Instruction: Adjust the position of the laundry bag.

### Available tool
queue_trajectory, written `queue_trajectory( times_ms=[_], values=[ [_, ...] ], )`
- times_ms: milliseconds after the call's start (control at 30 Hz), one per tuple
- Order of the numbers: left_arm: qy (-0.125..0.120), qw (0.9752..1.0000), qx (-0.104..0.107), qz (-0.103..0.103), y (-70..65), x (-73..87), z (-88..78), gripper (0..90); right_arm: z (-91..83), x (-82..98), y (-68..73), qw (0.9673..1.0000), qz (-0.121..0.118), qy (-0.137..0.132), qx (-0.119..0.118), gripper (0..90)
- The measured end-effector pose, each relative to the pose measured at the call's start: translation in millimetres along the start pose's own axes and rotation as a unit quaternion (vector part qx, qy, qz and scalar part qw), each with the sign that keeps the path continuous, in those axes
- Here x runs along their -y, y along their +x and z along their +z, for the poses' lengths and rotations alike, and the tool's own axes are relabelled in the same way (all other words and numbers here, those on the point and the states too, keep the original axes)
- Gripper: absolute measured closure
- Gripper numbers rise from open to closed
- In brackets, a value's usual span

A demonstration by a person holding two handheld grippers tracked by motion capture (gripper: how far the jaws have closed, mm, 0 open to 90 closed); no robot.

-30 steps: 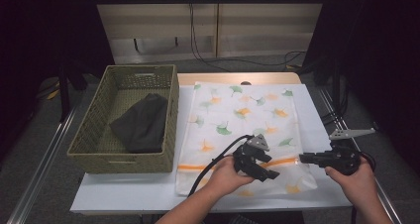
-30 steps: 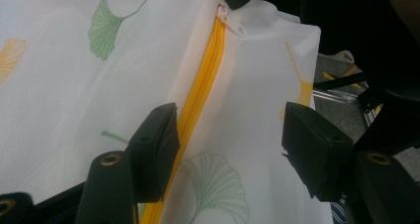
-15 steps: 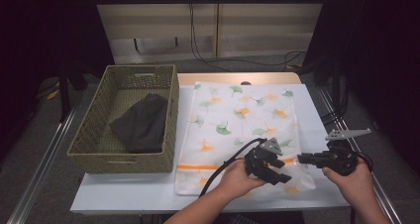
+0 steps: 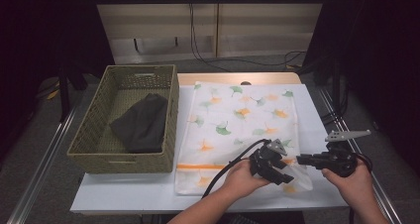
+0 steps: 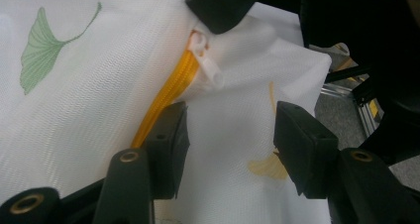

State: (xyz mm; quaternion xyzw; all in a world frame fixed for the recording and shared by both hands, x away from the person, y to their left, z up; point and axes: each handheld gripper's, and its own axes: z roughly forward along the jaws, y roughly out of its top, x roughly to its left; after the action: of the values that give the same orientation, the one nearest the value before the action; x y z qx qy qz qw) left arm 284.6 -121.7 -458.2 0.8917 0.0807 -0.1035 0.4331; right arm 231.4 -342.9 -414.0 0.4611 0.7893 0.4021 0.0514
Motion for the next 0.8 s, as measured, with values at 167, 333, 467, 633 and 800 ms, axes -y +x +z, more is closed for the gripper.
queue_trajectory(
  times_ms=[167,333,467,633,800],
  values=[
    [-0.003,1.0,-0.001,-0.003,1.0,-0.2,-0.2,46.9,1.6,-0.6,3.8,0.9999,-0.006,0.002,-0.011,87.4],
    [-0.002,1.0,-0.005,-0.006,0.4,-0.9,-1.5,50.7,2.9,-0.5,4.8,0.9999,-0.008,0.007,-0.013,87.4],
    [-0.002,0.9999,-0.007,-0.012,2.6,-0.2,-0.1,58.5,5.6,0.5,7.0,0.9998,-0.013,0.012,-0.011,87.4],
    [-0.006,0.9998,-0.006,-0.021,5.7,0.1,-1.1,63.7,7.4,0.1,8.8,0.9997,-0.014,0.016,-0.014,87.4],
    [0.004,0.9996,-0.02,-0.02,5.2,-0.4,-1.4,70.0,10.6,1.1,10.4,0.9995,-0.017,0.022,-0.019,87.4]
  ],
)
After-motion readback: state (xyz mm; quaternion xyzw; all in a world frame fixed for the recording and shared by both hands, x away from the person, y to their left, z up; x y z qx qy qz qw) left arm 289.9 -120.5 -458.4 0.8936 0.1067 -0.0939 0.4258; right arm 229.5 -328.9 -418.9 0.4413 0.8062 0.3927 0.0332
